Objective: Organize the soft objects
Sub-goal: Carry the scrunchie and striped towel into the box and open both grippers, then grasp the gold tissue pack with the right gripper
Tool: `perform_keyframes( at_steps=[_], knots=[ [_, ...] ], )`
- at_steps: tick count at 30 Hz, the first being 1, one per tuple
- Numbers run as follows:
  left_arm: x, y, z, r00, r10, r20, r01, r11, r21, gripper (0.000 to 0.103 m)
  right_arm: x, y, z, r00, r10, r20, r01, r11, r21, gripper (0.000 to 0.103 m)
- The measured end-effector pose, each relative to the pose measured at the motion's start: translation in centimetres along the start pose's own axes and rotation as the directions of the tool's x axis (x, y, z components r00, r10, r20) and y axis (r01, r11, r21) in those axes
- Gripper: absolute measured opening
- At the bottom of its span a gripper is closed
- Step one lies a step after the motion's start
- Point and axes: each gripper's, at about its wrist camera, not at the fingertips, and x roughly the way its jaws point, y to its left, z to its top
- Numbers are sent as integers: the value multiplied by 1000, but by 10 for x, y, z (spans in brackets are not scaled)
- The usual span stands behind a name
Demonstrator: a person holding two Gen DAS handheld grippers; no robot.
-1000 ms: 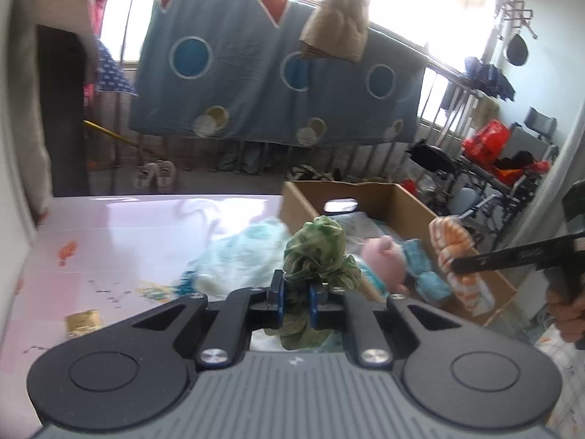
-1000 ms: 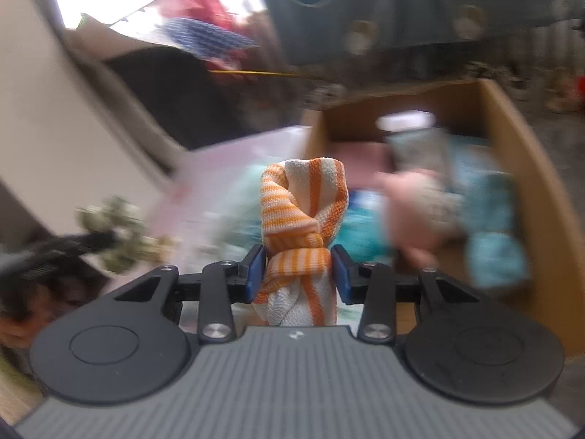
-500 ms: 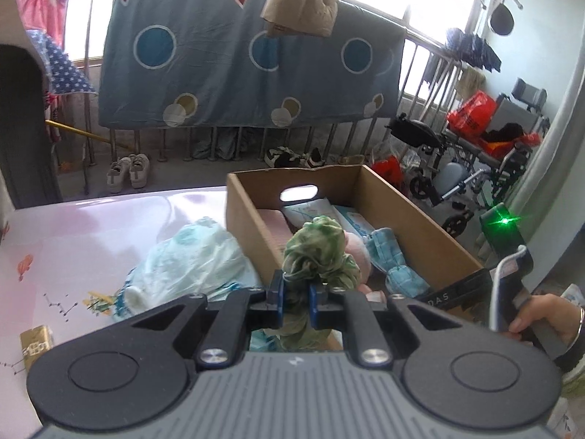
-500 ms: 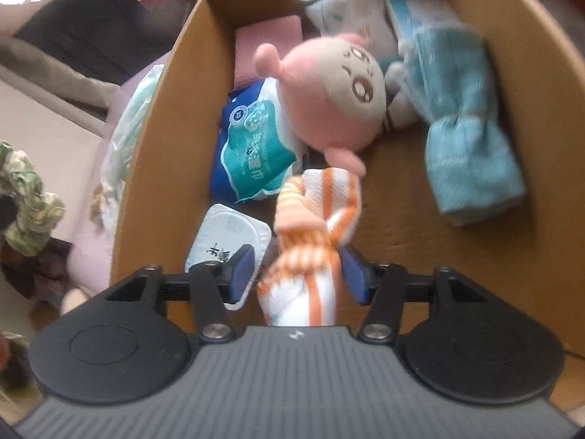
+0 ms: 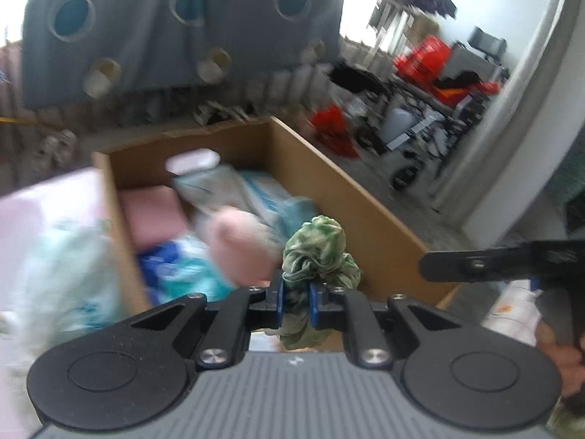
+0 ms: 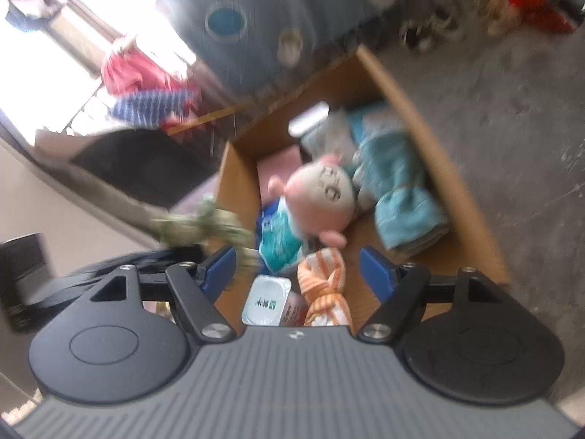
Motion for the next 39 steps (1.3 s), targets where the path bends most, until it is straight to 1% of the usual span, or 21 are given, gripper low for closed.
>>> perform_keyframes(
  at_steps=[3,4,5,6,7,8,9,10,11,14,17,20,22,25,28,30,33,35,36,38,39],
  knots=[
    [33,-15,6,996,-67,-62,67,998,-4,16,-22,-7,-5,999,-17,42,17,1000,9,77],
    [45,-18,6,993,-77,-87,76,997,-8,21,-26,-10,-6,999,-25,47,24,1000,12,77],
    [57,-19,4,992,-67,-109,67,998,-10,25,-30,-12,-8,998,-37,51,36,999,14,77],
    [69,-20,2,992,-36,-123,36,999,-3,30,-31,-15,-10,997,-52,51,51,999,14,78],
    [80,-21,-1,991,18,-133,-16,1000,15,38,-31,-18,-12,996,-68,50,67,998,14,78],
    [88,-21,-5,987,72,-142,-68,997,35,42,-32,-20,-14,996,-81,48,81,997,15,78],
    [92,-19,-8,983,106,-149,-100,994,43,43,-31,-23,-19,995,-88,46,88,996,20,78],
    [93,-16,-11,981,115,-156,-110,993,41,44,-30,-26,-21,995,-91,43,90,996,27,78],
    [91,-11,-15,982,104,-159,-100,995,30,44,-29,-28,-23,995,-91,40,89,995,32,78],
    [75,0,-18,989,73,-126,-73,997,5,50,-24,-29,-26,996,-85,37,84,996,34,78],
    [49,13,-17,993,95,-72,-95,995,0,51,-22,-24,-27,996,-77,36,75,997,35,78],
    [17,27,-19,995,94,-22,-94,995,-30,53,-22,-9,-27,997,-61,39,60,998,16,78],
    [-8,33,-19,996,93,16,-92,995,-48,58,-21,3,-27,998,-48,39,48,999,-4,78],
    [-47,48,-29,990,119,72,-114,991,-68,64,-19,23,-28,999,-23,35,24,999,-37,78],
    [-82,67,-43,979,172,107,-162,982,-97,68,-13,45,-27,1000,11,24,-9,997,-80,79],
    [-103,81,-55,965,233,122,-220,969,-114,69,-2,62,-26,999,37,5,-36,993,-109,79],
    [-128,103,-76,925,357,130,-342,931,-127,69,18,93,-24,996,83,-37,-87,986,-143,79],
    [-142,119,-91,891,439,120,-422,895,-145,70,39,117,-25,989,127,-75,-138,976,-166,79],
    [-147,127,-99,870,480,113,-462,874,-153,70,50,129,-27,984,150,-97,-165,971,-175,79],
    [-154,144,-114,821,563,91,-546,822,-159,70,76,156,-29,968,199,-151,-226,956,-186,79],
    [-156,152,-121,802,593,75,-576,801,-164,70,91,170,-31,957,225,-183,-258,948,-186,79]
  ],
)
